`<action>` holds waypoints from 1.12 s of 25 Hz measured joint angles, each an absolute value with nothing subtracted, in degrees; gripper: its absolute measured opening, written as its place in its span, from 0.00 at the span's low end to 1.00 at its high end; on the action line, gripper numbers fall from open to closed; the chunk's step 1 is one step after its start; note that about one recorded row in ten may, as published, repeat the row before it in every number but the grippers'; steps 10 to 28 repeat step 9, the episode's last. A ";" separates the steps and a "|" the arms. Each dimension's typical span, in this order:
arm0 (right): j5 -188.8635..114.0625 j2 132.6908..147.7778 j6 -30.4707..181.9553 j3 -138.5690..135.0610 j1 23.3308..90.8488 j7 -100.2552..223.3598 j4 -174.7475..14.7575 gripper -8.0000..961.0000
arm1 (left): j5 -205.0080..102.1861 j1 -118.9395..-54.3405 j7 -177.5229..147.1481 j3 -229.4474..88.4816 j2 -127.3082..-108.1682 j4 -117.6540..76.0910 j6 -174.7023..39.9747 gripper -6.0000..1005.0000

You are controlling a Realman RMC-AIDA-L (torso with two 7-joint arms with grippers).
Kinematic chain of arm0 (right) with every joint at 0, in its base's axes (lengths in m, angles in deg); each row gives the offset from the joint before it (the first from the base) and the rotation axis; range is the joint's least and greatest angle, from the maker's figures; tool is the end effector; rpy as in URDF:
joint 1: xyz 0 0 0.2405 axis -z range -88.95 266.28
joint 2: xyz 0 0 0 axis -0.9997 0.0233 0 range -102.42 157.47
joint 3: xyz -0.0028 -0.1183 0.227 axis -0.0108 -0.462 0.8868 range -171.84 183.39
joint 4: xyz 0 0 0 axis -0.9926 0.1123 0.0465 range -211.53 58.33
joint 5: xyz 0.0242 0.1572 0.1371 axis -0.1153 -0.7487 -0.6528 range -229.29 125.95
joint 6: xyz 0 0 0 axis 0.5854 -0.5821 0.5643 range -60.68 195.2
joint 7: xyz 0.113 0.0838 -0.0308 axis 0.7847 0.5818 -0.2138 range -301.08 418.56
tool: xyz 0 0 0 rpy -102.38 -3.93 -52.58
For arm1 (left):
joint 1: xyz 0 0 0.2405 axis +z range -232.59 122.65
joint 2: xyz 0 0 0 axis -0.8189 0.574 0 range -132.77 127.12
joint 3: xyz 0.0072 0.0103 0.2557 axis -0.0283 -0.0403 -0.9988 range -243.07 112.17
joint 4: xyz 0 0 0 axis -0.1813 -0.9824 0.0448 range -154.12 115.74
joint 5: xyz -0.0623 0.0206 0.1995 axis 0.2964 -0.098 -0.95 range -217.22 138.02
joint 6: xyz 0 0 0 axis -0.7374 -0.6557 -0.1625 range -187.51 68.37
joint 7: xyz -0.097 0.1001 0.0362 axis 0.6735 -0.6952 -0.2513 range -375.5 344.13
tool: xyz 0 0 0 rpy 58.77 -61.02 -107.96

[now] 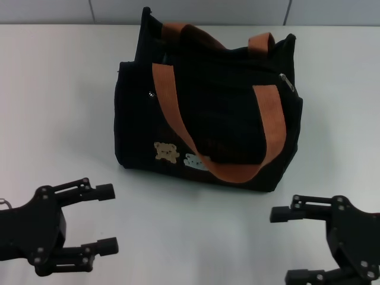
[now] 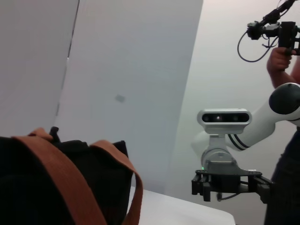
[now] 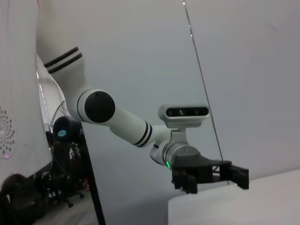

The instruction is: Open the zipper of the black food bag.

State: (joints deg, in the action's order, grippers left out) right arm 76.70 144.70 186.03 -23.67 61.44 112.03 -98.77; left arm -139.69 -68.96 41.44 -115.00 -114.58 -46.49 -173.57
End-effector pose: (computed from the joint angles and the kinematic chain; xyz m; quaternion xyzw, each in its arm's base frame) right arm 0.2673 0.2237 -0.0077 0.9241 -0.0830 -0.3672 0.0657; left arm -0.3082 0.2018 0.0297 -0.9203 -0.1289 -0.3666 0.0456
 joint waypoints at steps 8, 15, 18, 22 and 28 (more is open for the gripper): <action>76.59 145.62 186.42 -22.76 61.35 112.00 -99.32 0.86 | -140.02 -69.11 41.53 -114.98 -114.72 -46.57 -173.64 0.81; 76.57 145.63 186.45 -22.60 61.37 112.00 -99.24 0.86 | -140.02 -69.06 41.54 -115.03 -114.71 -46.58 -173.71 0.81; 76.57 145.63 186.45 -22.60 61.37 112.00 -99.24 0.86 | -140.02 -69.06 41.54 -115.03 -114.71 -46.58 -173.71 0.81; 76.57 145.63 186.45 -22.60 61.37 112.00 -99.24 0.86 | -140.02 -69.06 41.54 -115.03 -114.71 -46.58 -173.71 0.81; 76.57 145.63 186.45 -22.60 61.37 112.00 -99.24 0.86 | -140.02 -69.06 41.54 -115.03 -114.71 -46.58 -173.71 0.81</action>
